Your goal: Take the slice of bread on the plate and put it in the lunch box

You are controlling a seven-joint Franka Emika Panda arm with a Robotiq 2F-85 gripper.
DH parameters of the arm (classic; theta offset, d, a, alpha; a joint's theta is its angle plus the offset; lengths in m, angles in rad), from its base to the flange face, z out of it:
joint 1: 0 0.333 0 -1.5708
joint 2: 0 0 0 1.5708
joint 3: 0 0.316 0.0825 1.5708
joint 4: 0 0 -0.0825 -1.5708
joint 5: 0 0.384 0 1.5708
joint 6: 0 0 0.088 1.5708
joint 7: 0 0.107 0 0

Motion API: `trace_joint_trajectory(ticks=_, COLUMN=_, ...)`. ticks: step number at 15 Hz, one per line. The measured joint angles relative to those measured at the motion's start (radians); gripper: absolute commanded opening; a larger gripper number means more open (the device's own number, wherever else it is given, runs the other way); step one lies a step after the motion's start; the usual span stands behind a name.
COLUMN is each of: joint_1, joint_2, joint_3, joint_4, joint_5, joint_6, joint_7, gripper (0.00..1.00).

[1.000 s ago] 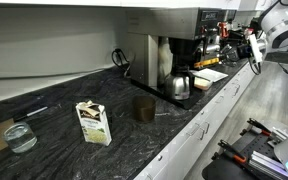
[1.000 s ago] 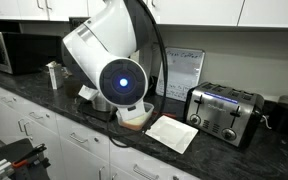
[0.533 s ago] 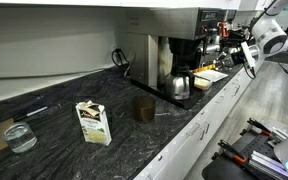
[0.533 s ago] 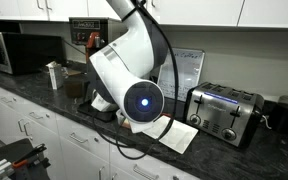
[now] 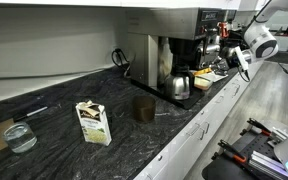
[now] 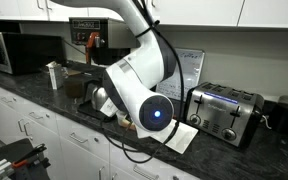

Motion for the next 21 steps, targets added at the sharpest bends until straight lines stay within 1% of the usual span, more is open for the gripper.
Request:
trace_joint_trajectory(ticks=9, joint_1=0.000, joint_2=0.087, joint_3=0.016, joint_4=0.085, joint_5=0.016, joint_6=-0.012, joint_7=0.000, gripper=0.05)
trace_joint_trajectory(ticks=10, joint_1=0.000, joint_2=0.095, joint_3=0.016, joint_4=0.093, joint_5=0.016, joint_6=-0.012, joint_7=0.000, gripper=0.22)
trace_joint_trajectory(ticks=11, joint_1=0.000, joint_2=0.102, joint_3=0.017, joint_4=0.101, joint_5=0.016, joint_6=-0.012, joint_7=0.000, gripper=0.47)
trace_joint_trajectory(ticks=12, joint_1=0.000, joint_2=0.108, joint_3=0.017, joint_4=0.106, joint_5=0.016, joint_6=-0.013, joint_7=0.000, gripper=0.47)
trace_joint_trajectory(ticks=13, joint_1=0.000, joint_2=0.111, joint_3=0.018, joint_4=0.110, joint_5=0.016, joint_6=-0.016, joint_7=0.000, gripper=0.26)
trace_joint_trajectory(ticks=16, joint_1=0.000, joint_2=0.109, joint_3=0.018, joint_4=0.111, joint_5=0.016, joint_6=-0.018, joint_7=0.001, gripper=0.47)
trace_joint_trajectory(ticks=21, joint_1=0.000, joint_2=0.108, joint_3=0.018, joint_4=0.111, joint_5=0.016, joint_6=-0.018, joint_7=0.001, gripper=0.48)
